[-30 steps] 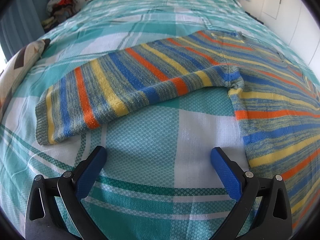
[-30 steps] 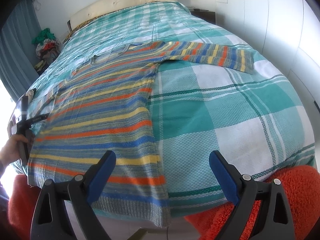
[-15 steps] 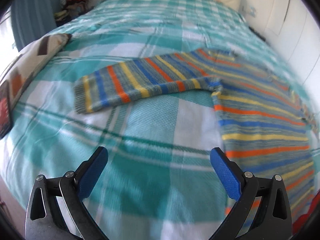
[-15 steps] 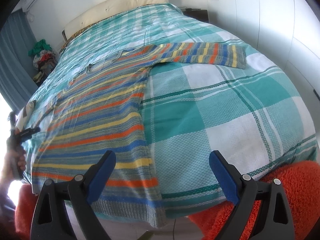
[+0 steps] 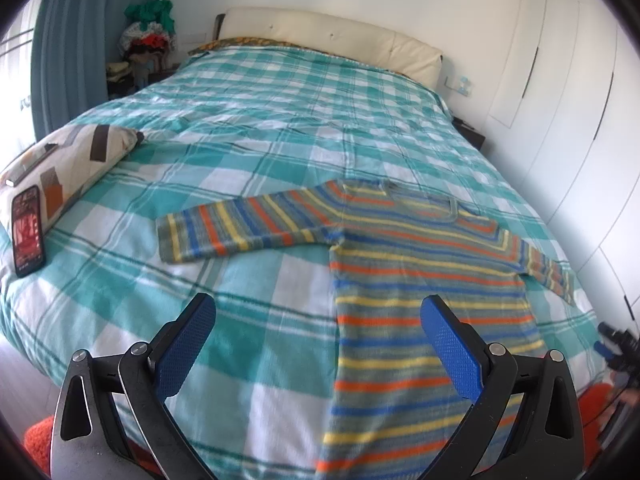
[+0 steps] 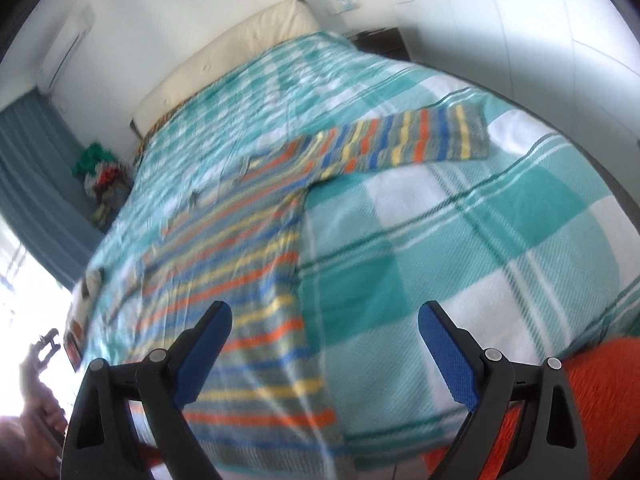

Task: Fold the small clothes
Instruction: 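Grasp the cuff of the unfolded sweater sleeve with the right gripper, then lay the held sleeve across the sweater body with the right gripper and release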

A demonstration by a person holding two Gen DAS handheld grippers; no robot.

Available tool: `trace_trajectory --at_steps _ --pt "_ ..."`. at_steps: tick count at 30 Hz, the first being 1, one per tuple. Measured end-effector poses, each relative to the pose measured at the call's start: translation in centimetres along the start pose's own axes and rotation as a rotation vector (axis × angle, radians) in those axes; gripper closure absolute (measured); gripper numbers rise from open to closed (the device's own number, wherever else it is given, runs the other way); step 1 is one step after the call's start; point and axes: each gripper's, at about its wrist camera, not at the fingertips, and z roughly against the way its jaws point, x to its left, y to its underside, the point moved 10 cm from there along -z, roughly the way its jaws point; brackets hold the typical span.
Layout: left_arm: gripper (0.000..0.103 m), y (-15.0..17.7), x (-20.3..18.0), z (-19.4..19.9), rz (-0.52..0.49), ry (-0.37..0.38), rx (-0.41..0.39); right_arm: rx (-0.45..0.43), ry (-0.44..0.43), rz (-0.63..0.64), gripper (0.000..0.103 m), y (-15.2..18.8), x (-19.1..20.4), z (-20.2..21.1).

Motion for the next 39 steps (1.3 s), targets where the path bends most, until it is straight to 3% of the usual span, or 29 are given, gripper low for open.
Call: trace_trajectory --at_steps 5,8,10,14,19,21,22,23,25,27,30,32,37,39 --pt "0.001 0.6 -0.3 -1.0 0.069 0.021 -0.033 -0.082 0.022 -0.157 0.010 -9.0 -7.1 -0.8" --pt "0.001 2.4 0.4 -2.1 0.086 -0.004 -0.012 -0.045 0.068 -0.223 0.012 -13.2 -11.9 -3.2" --pt "0.001 3.6 0.9 -3.1 0.089 -0.020 0.017 0.013 0.071 -0.260 0.023 -14.7 -14.1 -5.6" --pt "0.001 5.0 2.2 -4.1 0.087 -0.062 0.044 0.118 0.088 -0.302 0.046 -15.2 -16.8 -10.1" --pt "0.001 5.6 3.7 -4.6 0.098 -0.099 0.046 0.201 0.114 -0.269 0.054 -15.2 -17.0 -14.0" --pt "0.001 6.0 4.4 -5.3 0.113 -0.109 0.062 0.291 0.174 -0.205 0.073 -14.1 -16.8 -15.7" --pt "0.001 6.3 4.6 -5.6 0.120 -0.114 0.071 0.300 0.219 -0.182 0.090 -14.0 -16.9 -15.9" --pt "0.001 6.6 4.7 -5.8 0.127 -0.117 0.080 0.303 0.239 -0.182 0.096 -14.1 -17.1 -15.9" --pt "0.001 6.7 4.8 -5.8 0.132 -0.118 0.082 0.284 0.286 -0.193 0.100 -14.7 -16.8 -15.1" --pt "0.001 6.5 4.7 -5.5 0.123 -0.115 0.066 0.262 0.397 -0.101 0.100 -15.7 -15.4 -13.7" --pt "0.001 6.5 4.5 -5.3 0.110 -0.106 0.057 0.190 0.584 0.264 0.100 -18.8 -8.4 -11.6" --pt "0.001 6.6 4.5 -5.4 0.117 -0.093 0.061 0.138 0.585 0.430 0.100 -20.1 -2.3 -11.2" --pt "0.001 6.2 4.8 -5.0 0.128 -0.081 0.045 0.224 0.131 0.333 0.100 -18.9 13.7 -14.8" --pt "0.001 6.0 5.1 -4.6 0.134 -0.084 0.031 0.269 0.002 0.339 0.100 -17.0 19.3 -17.0"
